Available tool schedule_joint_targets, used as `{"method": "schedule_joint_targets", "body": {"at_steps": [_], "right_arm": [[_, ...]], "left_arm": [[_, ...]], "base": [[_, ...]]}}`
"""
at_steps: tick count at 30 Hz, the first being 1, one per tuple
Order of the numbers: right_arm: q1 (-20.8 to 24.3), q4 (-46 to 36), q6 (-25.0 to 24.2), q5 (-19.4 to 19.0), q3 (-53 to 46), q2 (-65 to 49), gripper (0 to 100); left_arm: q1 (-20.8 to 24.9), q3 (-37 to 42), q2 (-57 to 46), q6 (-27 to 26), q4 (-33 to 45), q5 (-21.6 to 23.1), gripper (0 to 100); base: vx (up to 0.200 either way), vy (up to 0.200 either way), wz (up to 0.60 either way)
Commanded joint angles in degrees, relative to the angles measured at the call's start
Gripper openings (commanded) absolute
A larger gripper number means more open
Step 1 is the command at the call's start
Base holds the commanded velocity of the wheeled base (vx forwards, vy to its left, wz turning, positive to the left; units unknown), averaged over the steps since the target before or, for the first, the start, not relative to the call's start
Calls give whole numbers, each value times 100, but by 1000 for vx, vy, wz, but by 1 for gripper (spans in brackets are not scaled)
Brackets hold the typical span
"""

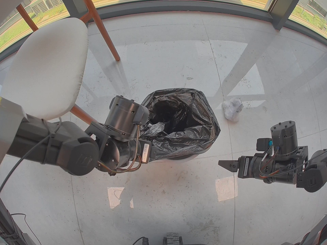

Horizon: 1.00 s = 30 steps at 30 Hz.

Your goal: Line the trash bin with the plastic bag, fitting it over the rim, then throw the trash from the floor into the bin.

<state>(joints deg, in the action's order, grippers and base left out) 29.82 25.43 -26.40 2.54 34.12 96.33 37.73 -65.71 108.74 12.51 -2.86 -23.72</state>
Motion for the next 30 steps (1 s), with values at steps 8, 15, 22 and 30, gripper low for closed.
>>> {"method": "schedule_joint_targets", "body": {"at_steps": [8, 15, 22, 30], "right_arm": [[-2, 1008, 4, -7, -608, -9, 100], [-2, 1025, -5, -7, -652, -18, 100], [-2, 1034, -5, -16, -644, -18, 100], [-2, 1034, -5, -25, -644, -18, 100]], "left_arm": [[534, 1201, -441, -1919, -1225, 852, 100], [498, 1148, -178, -3079, -1480, 1221, 100], [332, 911, 68, -3844, -1480, 1441, 100], [305, 454, 499, -4555, -1550, 1669, 100]], "base": [[0, 0, 0], [0, 0, 0], [0, 0, 0], [0, 0, 0]]}}
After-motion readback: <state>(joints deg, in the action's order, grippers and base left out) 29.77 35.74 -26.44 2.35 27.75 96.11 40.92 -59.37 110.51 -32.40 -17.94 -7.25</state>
